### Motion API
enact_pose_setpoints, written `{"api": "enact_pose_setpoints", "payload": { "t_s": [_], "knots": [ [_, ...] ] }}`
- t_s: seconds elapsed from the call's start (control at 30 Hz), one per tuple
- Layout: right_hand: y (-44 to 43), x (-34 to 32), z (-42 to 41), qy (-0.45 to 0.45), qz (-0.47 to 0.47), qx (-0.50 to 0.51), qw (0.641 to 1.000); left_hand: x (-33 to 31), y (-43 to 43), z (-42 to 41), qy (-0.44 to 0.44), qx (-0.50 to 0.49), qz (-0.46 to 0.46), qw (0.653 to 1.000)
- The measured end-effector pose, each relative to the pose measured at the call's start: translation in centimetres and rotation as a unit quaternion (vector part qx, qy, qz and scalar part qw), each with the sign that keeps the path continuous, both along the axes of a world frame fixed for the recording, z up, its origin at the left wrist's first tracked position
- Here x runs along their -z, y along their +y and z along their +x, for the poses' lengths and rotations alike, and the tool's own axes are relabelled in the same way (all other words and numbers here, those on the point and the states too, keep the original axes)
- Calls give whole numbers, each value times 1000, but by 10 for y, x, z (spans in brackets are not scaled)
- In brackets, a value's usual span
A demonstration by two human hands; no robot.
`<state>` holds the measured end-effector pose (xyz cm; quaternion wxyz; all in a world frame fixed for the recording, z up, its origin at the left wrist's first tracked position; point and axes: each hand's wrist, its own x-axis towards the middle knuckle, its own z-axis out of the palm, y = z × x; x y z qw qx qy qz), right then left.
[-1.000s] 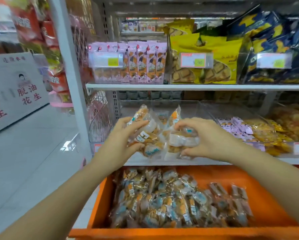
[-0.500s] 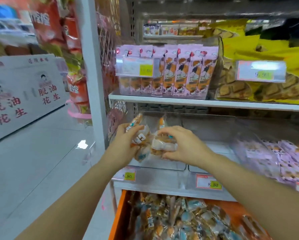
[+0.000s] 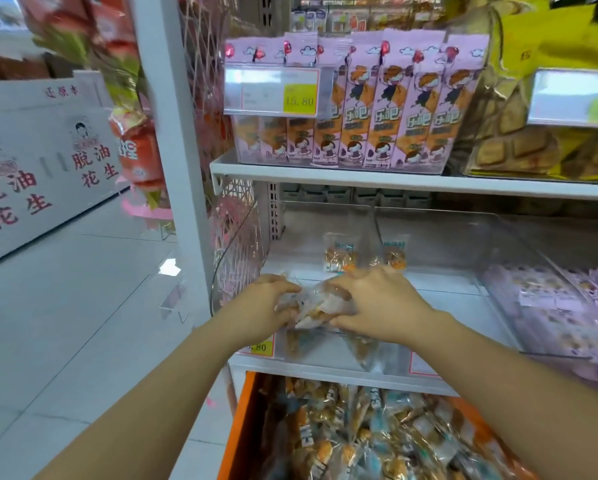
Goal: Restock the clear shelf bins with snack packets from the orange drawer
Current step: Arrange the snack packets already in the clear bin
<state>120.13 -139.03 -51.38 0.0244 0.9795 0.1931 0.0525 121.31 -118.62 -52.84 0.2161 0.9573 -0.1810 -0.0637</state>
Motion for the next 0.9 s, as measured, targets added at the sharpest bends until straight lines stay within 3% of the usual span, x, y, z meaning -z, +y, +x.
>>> {"api": "enact_pose_setpoints", "payload": {
  "t_s": [0.1,0.3,0.4,0.5,0.67,0.9],
  "knots": [
    [-3,6,-9,-9,-12,18,1000,2,1,-14,-34,-9,-29,999],
    [-11,7,-39,-36,72,11,997,7,17,-46,-109,-49,-29,992],
    [-14,12,-56,-122,120,-30,985,14,22,-53,-132,-55,-39,989],
    [-18,28,-69,-176,109,-42,977,23,20,-55,-162,-36,-7,986],
    [-20,41,-65,-163,86,-17,983,32,21,-56,-185,-16,2,983],
    [2,9,-30,-101,32,12,994,26,21,-48,-169,-30,-3,985]
  ]
}}
